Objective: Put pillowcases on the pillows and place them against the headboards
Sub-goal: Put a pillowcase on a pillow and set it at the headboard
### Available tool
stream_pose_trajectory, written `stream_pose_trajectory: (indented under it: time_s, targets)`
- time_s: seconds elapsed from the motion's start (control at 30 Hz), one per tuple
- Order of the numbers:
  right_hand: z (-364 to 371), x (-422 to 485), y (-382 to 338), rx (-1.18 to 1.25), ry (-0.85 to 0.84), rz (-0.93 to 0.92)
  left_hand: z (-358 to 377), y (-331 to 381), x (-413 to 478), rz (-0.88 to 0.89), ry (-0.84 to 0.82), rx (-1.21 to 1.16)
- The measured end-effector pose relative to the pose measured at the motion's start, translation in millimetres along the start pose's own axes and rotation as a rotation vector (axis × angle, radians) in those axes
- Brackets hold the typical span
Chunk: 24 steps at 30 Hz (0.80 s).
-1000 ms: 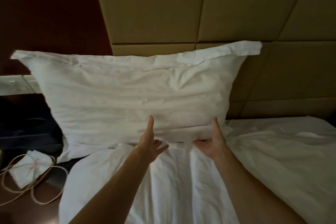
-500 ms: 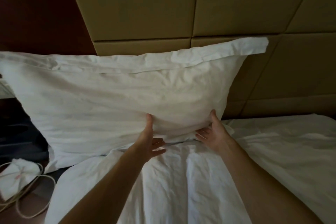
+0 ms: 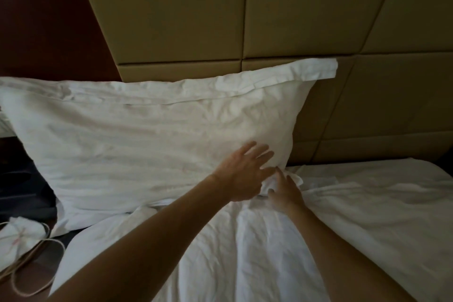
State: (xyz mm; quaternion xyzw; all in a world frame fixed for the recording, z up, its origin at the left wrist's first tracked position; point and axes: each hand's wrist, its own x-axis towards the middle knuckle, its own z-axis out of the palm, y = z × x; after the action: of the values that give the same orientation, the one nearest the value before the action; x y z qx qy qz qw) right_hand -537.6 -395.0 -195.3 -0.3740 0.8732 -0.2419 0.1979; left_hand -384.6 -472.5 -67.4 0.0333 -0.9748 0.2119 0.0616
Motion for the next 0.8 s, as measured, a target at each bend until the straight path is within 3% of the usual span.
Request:
stream_pose_trajectory:
  time_s: [0.13, 0.33, 0.53, 0.6, 0.73, 0.8]
  targets:
    - [-3, -5, 13, 0.017, -0.047, -0.047, 28, -12, 10, -0.065, -0.248, 0.242]
    - [-6, 4, 24, -0.199, -0.120, -0.162, 41, -32, 12, -0.245, -0.263, 0.370]
    - [-2, 0, 36, -0.424, -0.230, -0.136, 42, -37, 22, -0.346, -0.325, 0.342]
    - [-3, 2, 37, -0.335, -0.176, -0.094, 42, -38, 24, -0.353, -0.319, 0.323]
    - [-9, 13, 36, -0.237, 0.157, 0.003, 38, -39, 19, -0.313, -0.297, 0.305]
    - [-10, 20, 36, -0.206, 0.092, 0.067, 34, -39, 16, -0.291, -0.276, 0.272]
